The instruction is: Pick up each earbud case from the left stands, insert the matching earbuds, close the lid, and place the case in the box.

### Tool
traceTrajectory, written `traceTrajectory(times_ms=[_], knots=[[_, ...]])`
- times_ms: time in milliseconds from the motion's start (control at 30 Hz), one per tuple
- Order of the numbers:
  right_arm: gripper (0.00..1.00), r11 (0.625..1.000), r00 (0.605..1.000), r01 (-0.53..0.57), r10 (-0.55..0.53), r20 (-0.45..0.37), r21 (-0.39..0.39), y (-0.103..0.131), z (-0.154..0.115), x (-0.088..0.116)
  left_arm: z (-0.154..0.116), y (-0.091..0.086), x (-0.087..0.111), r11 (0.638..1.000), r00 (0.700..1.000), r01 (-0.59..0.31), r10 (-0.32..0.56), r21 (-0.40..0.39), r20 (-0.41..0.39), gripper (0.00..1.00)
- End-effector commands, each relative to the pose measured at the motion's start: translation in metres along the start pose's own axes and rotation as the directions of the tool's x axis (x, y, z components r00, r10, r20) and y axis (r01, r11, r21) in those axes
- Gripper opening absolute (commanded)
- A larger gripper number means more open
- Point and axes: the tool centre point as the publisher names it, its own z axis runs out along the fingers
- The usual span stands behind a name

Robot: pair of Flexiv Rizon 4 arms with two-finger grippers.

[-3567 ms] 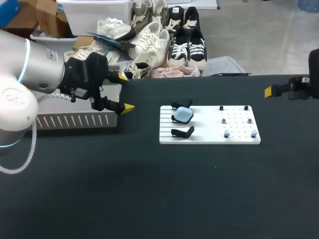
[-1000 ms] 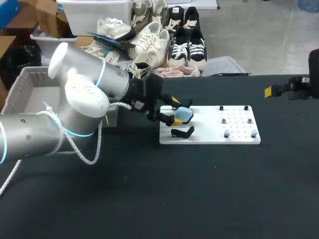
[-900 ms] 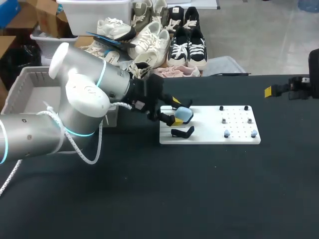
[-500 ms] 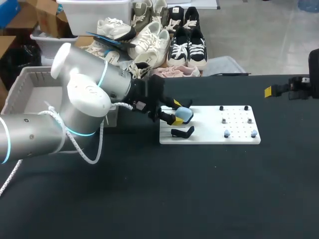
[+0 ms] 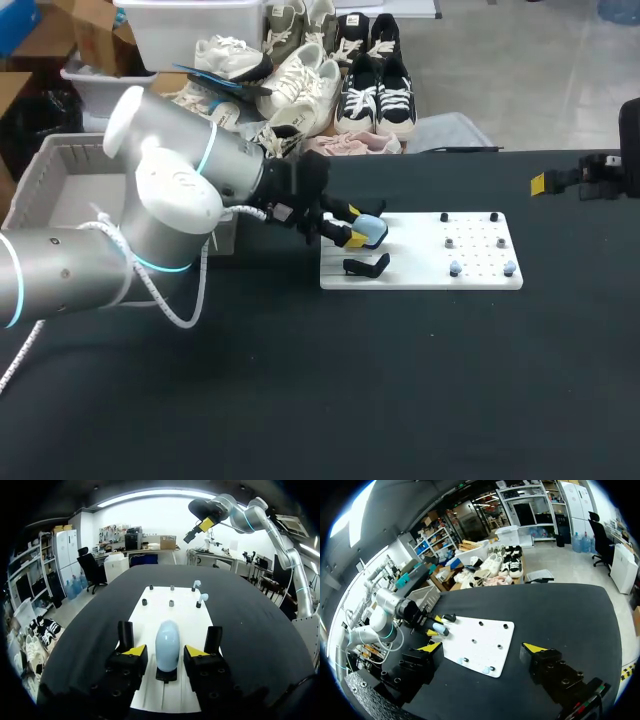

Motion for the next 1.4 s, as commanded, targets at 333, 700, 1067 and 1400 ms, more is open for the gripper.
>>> traceTrajectory(times_ms=[333, 700, 1067, 1400], knots=[[1.0, 1.0, 1.0, 0.001, -0.001, 0.001, -0.004, -0.001, 0.0, 0.0, 0.003, 0.002, -0.001, 1.0, 1.0, -0.001, 0.001, 0.014, -0.003, 0.39], [1.0, 1.0, 1.0, 0.001, -0.001, 0.001, -0.004, -0.001, 0.0, 0.0, 0.004, 0.001, 0.0, 1.0, 1.0, 0.007, -0.007, 0.026, 0.002, 0.13], [1.0, 1.0, 1.0, 0.001, -0.001, 0.001, -0.004, -0.001, 0.0, 0.0, 0.002, 0.0, -0.002, 1.0, 1.0, 0.026, -0.026, 0.018, 0.007, 0.0], [1.0, 1.0, 1.0, 0.001, -0.001, 0.001, -0.004, -0.001, 0.0, 0.0, -0.002, 0.005, -0.005, 0.998, 0.998, 0.058, -0.058, 0.005, 0.025, 0.0]])
